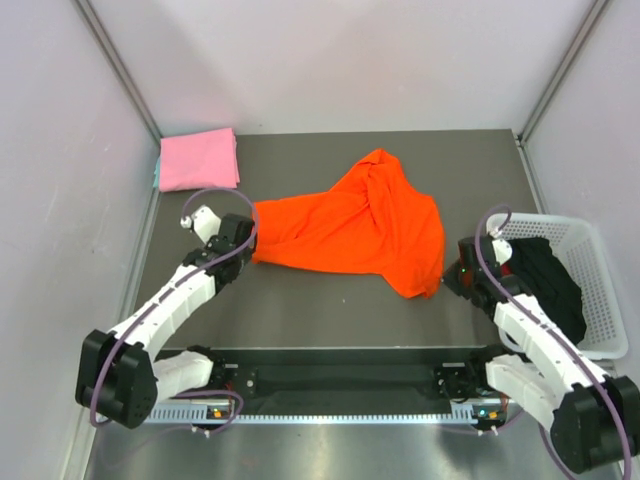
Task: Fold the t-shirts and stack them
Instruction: Flatten the tshirt out
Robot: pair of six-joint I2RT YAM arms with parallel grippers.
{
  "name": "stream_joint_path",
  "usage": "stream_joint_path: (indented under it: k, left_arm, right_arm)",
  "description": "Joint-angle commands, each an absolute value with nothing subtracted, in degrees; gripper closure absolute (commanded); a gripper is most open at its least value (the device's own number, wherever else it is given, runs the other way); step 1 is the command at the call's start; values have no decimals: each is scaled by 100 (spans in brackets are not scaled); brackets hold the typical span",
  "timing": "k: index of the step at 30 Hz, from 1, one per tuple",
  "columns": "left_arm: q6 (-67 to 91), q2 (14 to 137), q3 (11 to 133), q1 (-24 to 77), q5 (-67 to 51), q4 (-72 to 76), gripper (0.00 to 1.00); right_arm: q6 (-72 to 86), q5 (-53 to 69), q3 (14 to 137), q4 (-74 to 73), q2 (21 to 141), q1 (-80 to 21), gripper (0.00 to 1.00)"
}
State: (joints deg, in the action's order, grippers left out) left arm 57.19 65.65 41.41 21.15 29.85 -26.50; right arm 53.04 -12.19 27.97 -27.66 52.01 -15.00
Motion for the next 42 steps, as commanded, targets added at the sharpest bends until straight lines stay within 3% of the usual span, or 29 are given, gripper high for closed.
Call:
stream_joint_path:
  k: [1,4,7,11,21,24,26,28,32,35,38,39,42]
  left_arm:
    - [5423,6566,4377,2092,3076,-2628,100]
    - [5484,6416,4080,2092,2936,-2401,100]
    - [5493,6398,3955,2092,2831,-2329,100]
    - [5484,6504,3990,2092,2690,-2356,100]
    - [5484,6697,3982,2092,2637,-2286,100]
    - [5476,6750,3964,2092,2646,-2268,100]
    - [5415,6767,3990,2092,2654,-2259,100]
    - [5283,6750,4183,2083,2724,-2250,100]
    - [4748,6732,5542,2083,3136,-2889,100]
    - [4370,6942,7316,2083,3182,-3381,100]
    - [4123,7232,9189,2083,2858,-3839,100]
    - [4096,7416,9994,2083,2778,-4258,100]
    - [4052,7480,10799,2092,2576,-4797,100]
  right_arm:
    - [5395,-952,3033,-3015,4922,-1608,94]
    - [5905,-756,2769,-2945,4975,-1818,77]
    - [6275,-782,2497,-2743,4975,-2012,70]
    - [6451,-853,2251,-2418,5071,-2057,67]
    - [6521,-922,1917,-1872,5677,-2118,68]
    - [6443,-1098,1828,-1872,5643,-2118,75]
    - [6381,-1256,1854,-1986,5581,-2118,90]
    - [6153,-1606,2169,-2527,5354,-2109,100]
    - [5249,-2081,3880,-3591,4861,-1917,100]
    - [4476,-2171,6388,-4190,5035,-1531,100]
    - [3763,-1882,8026,-4533,5553,-1178,100]
    - [3596,-1803,8338,-4657,5764,-1134,100]
    - [3533,-1539,9034,-5061,5801,-1107,100]
